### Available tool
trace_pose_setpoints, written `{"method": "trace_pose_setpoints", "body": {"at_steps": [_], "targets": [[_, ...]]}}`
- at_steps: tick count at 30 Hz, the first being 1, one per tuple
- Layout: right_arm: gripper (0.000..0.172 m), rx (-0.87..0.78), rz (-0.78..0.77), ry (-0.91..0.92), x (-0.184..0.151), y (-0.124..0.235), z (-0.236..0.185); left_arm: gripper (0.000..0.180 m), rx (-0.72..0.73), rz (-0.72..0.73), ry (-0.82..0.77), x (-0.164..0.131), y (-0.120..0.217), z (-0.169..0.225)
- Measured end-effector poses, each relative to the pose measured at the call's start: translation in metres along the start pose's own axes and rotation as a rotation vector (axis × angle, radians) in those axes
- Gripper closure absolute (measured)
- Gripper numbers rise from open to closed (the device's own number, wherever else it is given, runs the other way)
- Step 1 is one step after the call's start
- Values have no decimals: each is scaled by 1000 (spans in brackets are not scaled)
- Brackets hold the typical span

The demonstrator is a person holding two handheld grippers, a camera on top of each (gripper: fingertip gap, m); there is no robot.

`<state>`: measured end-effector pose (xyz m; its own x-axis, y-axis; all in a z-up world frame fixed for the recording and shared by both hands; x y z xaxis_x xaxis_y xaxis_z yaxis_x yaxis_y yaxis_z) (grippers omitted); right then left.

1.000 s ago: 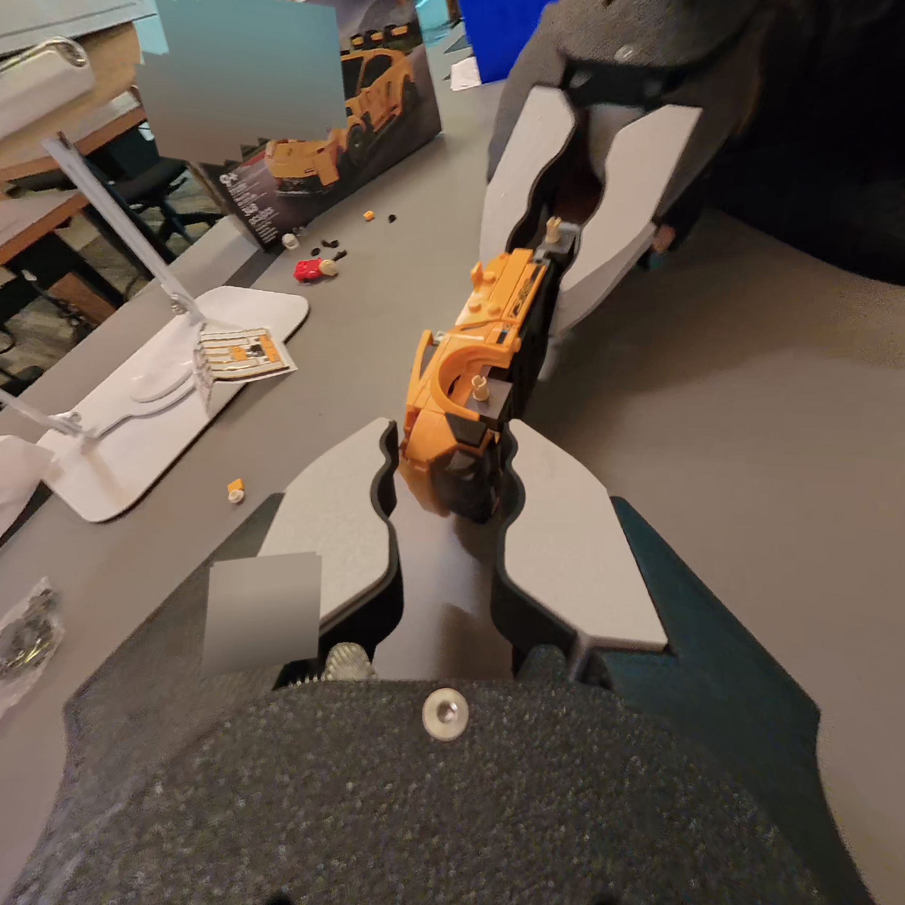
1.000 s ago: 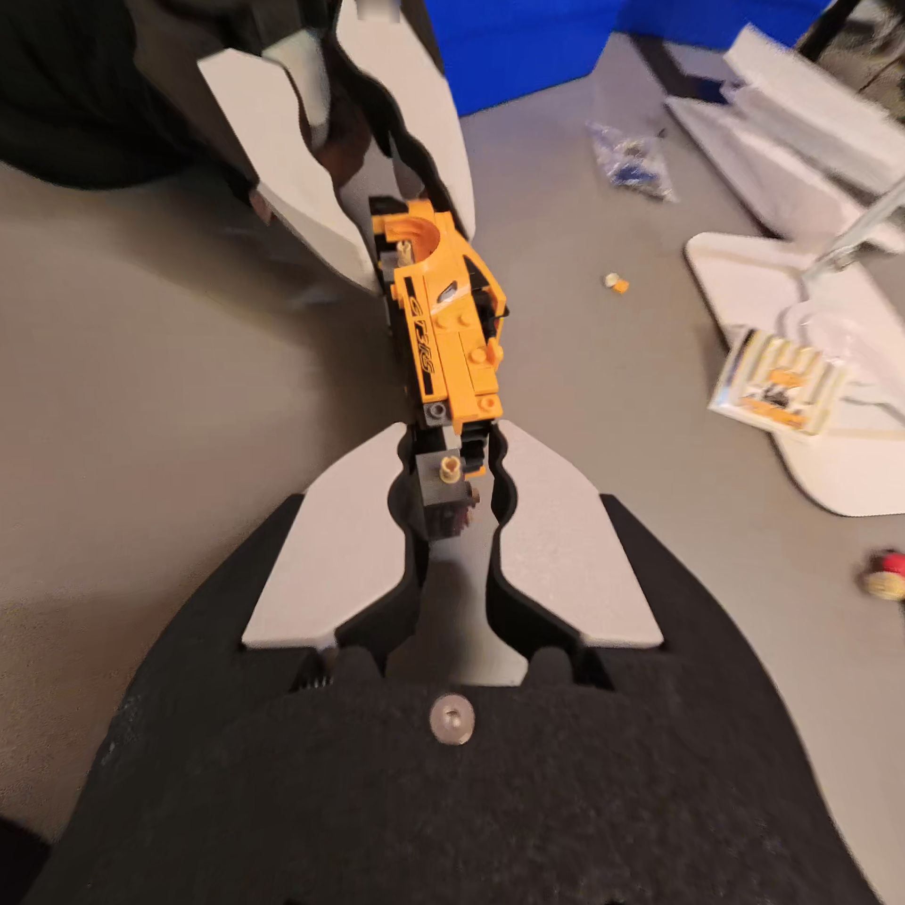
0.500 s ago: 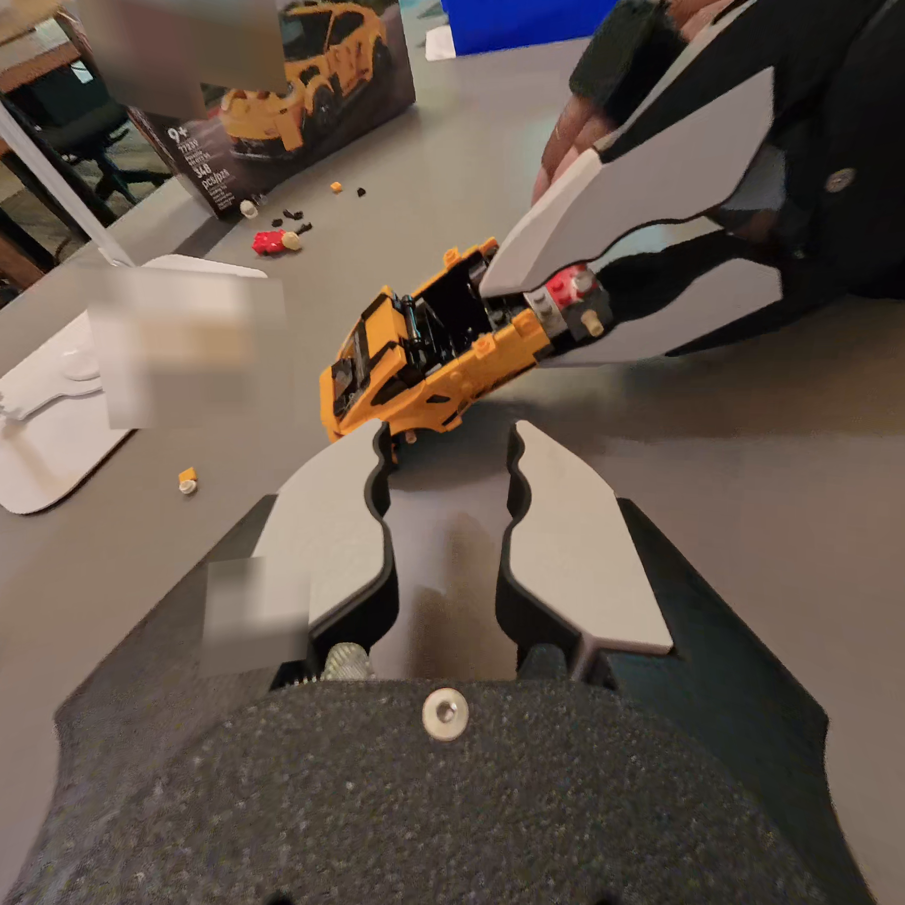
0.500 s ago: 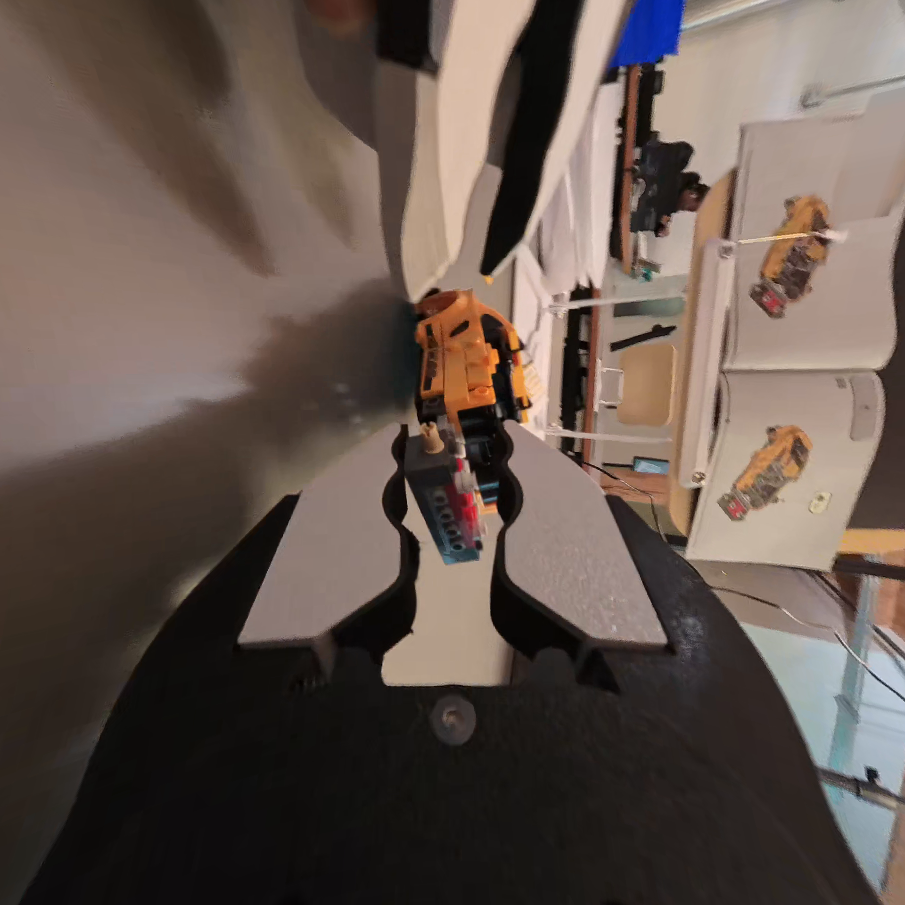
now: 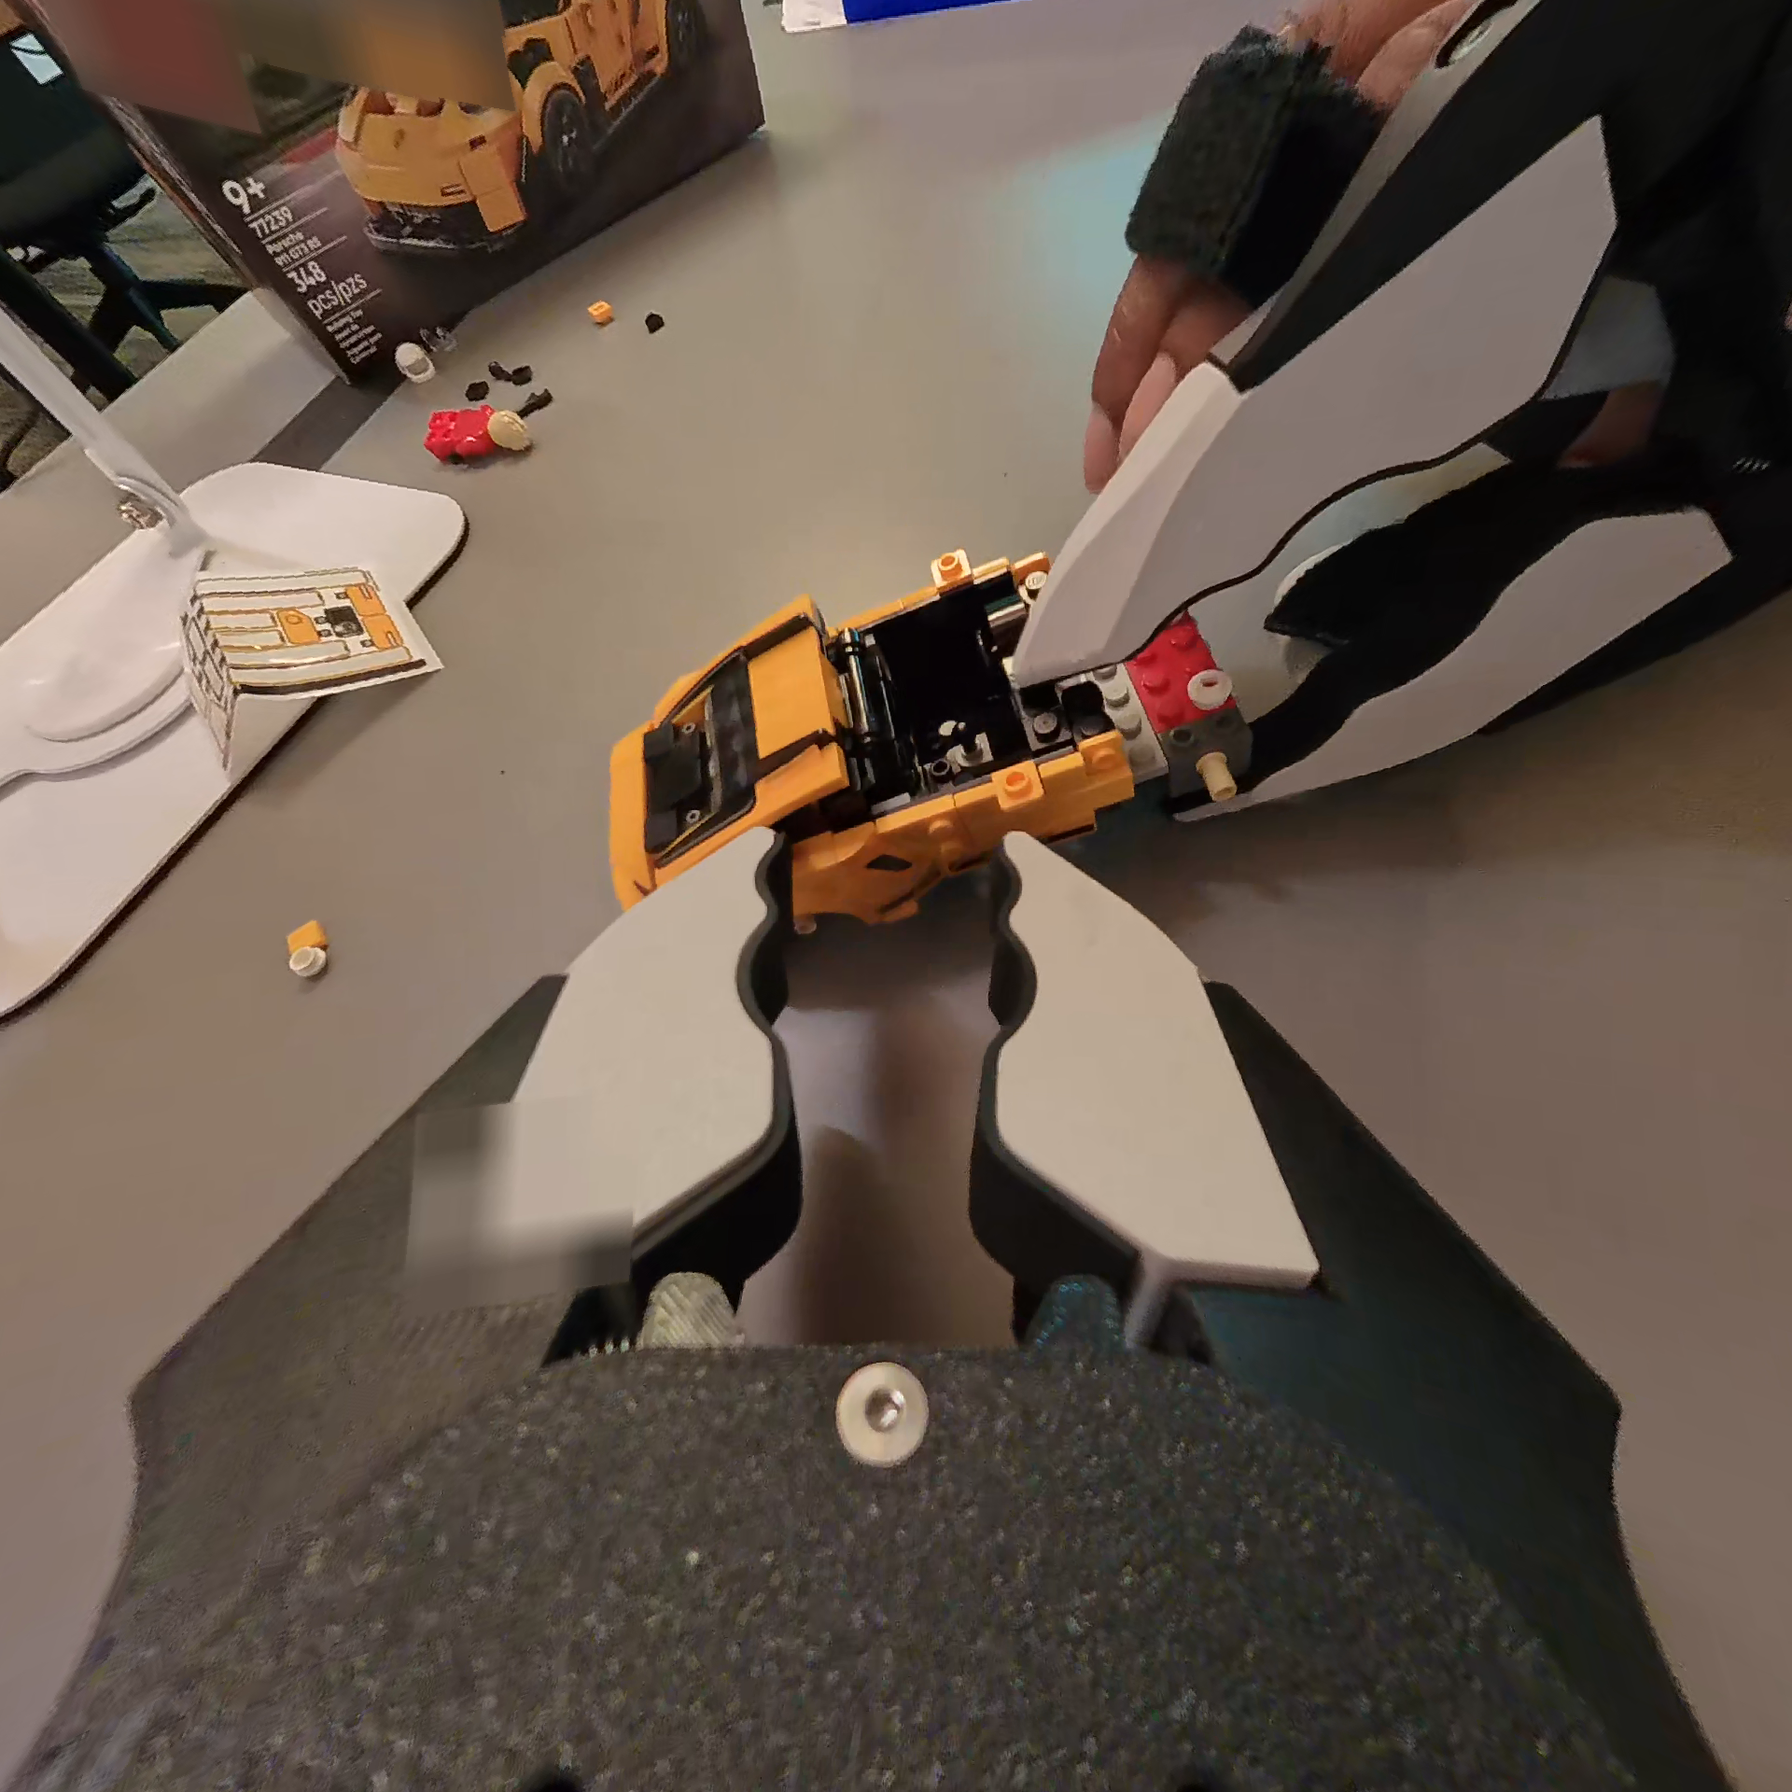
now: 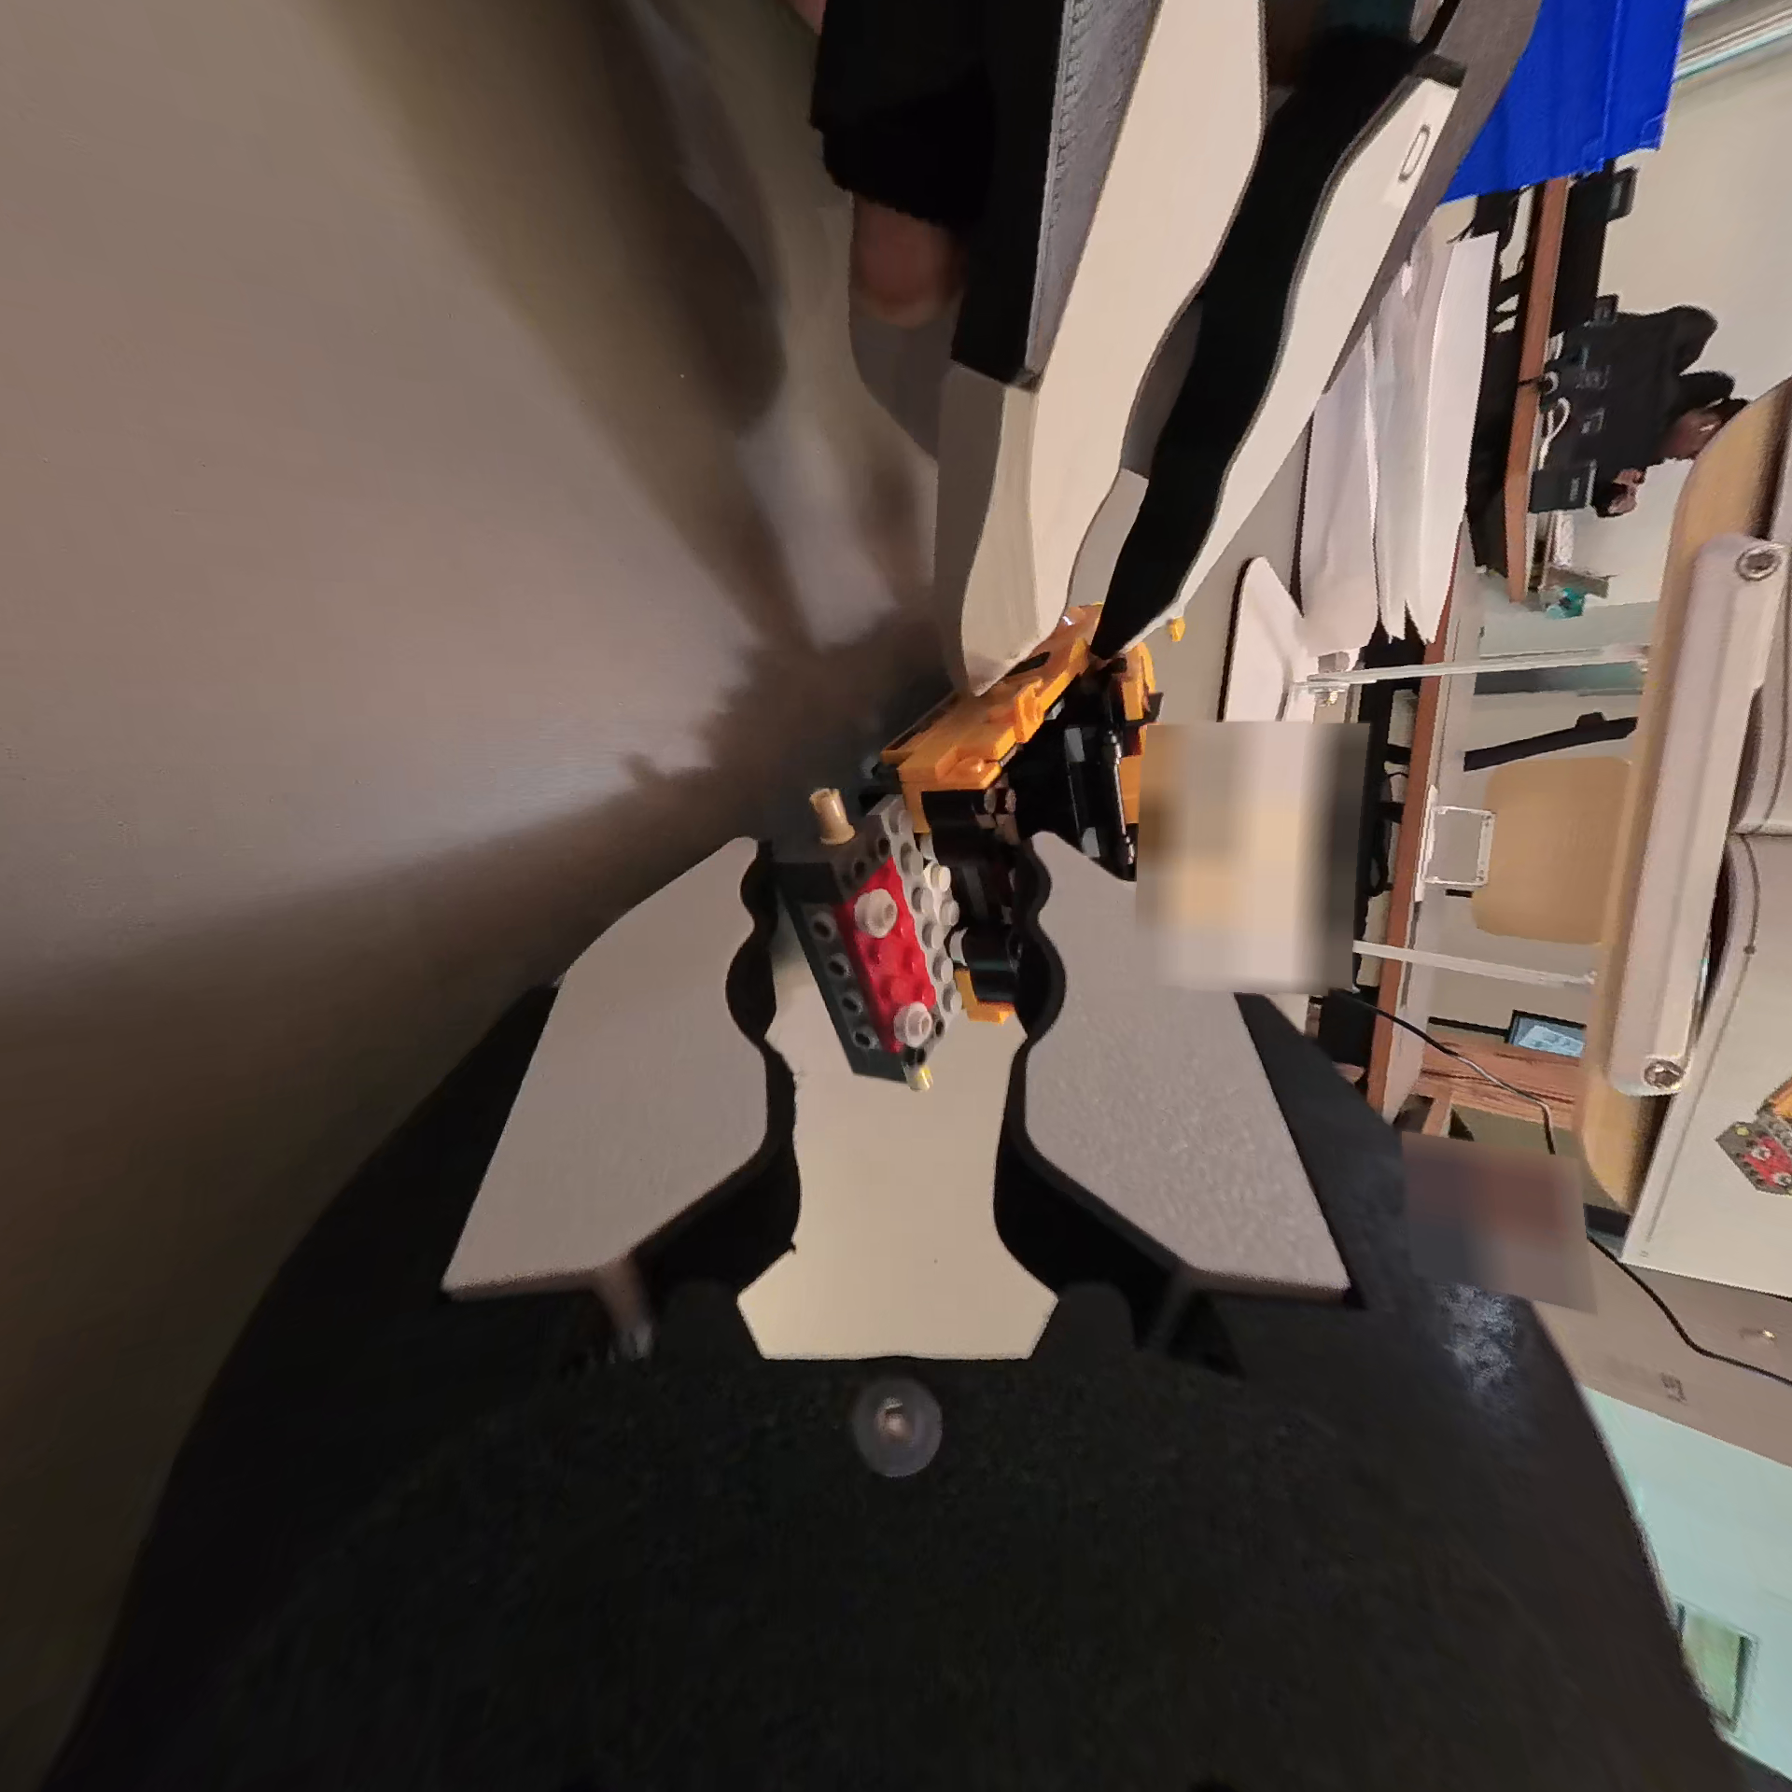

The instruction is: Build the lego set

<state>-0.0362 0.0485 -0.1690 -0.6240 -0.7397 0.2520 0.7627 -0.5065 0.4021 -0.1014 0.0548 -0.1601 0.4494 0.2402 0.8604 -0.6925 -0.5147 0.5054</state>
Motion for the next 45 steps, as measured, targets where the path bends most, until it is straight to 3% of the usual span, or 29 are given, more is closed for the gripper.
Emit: {"method": "trace_pose_setpoints", "body": {"at_steps": [7, 11, 13, 18, 25, 32, 39, 45], "targets": [[123, 118, 5, -51, 4, 11, -7, 140, 4, -41, -17, -4, -3, 1], [119, 288, 140, -389, 6, 21, 8, 139, 7, -48, -19, -6, 1, 0], [119, 322, 161, -575, -11, 19, 27, 143, 15, -46, -10, -7, 8, -3], [113, 476, 111, -742, -40, 6, 15, 147, 17, -107, 36, -20, 13, -8], [127, 515, 146, -659, -24, 9, 1, 144, 13, -160, -10, -23, -2, -7], [141, 426, 248, -684, -12, 15, 37, 144, -15, -154, -14, -22, -2, -7], [167, 580, 187, -353, 10, -8, 30, 146, -29, -154, -42, -22, -2, -3], [168, 799, 91, -245, 8, -18, 19, 146, -33, -156, -42, -22, -2, -1]]}}
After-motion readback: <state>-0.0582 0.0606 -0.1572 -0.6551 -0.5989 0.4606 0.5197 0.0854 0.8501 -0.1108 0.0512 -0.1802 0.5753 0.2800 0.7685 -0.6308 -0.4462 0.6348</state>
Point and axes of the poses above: each gripper's, where its closed fingertips meet, y back along the fingers, x out of its top, z = x × y across the jaws, the point moved 2 cm from there along y, back along the fingers, and after that the axes turned 13 degrees about -x, right-handed, at the moved point
